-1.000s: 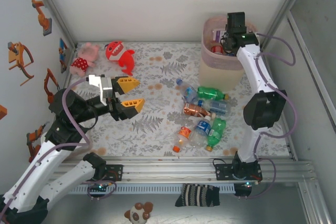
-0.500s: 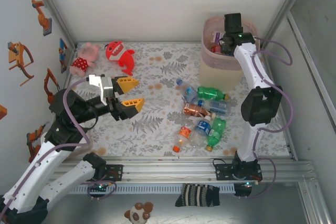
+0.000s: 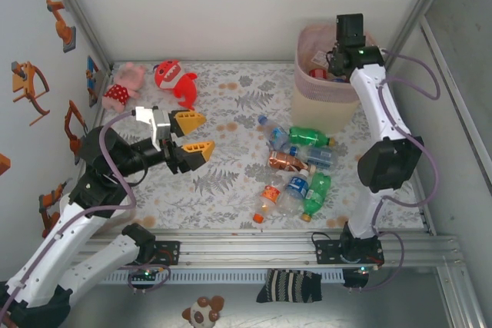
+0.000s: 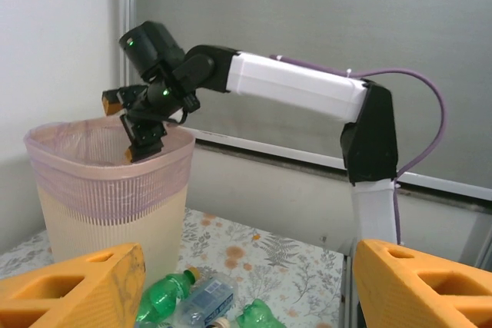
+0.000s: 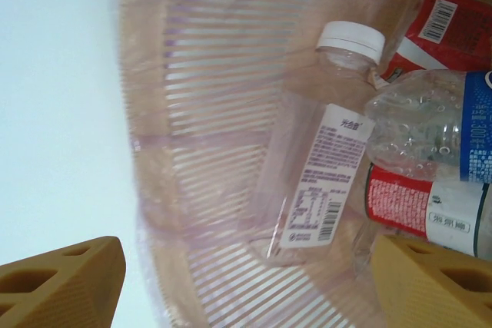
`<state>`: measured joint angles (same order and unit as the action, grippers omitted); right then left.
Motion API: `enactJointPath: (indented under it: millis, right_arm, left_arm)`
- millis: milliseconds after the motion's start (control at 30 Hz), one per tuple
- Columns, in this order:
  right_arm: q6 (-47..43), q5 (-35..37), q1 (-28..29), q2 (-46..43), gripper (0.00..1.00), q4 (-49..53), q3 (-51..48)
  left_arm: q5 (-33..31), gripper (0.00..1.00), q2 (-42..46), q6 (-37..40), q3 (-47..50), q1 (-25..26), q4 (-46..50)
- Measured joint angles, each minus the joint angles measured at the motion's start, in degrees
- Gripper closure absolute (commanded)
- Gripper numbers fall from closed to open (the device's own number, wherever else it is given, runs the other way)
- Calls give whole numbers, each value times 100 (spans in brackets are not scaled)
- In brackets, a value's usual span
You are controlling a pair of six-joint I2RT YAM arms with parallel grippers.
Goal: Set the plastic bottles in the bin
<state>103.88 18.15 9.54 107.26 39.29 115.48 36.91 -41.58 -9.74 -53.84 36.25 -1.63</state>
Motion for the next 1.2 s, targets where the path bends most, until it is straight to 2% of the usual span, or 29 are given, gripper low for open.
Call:
enactJointPath:
  millis: [267, 500, 767, 967, 1200]
  right_arm:
    - [-511, 61, -7, -610, 23, -315, -448]
    - [-1768, -275, -87, -678, 29, -1182, -562]
    - [-2258, -1139, -254, 164, 28, -2452, -273]
    - [-2247, -1604, -260, 881, 43, -3226, -254]
    - [-2079, -1744, -267, 970, 47, -3816, -831]
  left_arm:
    - [-236, 29, -411, -4, -92, 0, 245]
    - [-396, 29, -688, -138, -103, 0, 295]
    - [-483, 29, -874, -243, -149, 0, 293]
    - [-562, 29, -925, -251, -157, 0, 291]
    - [-605, 28, -973, -269, -157, 0, 289]
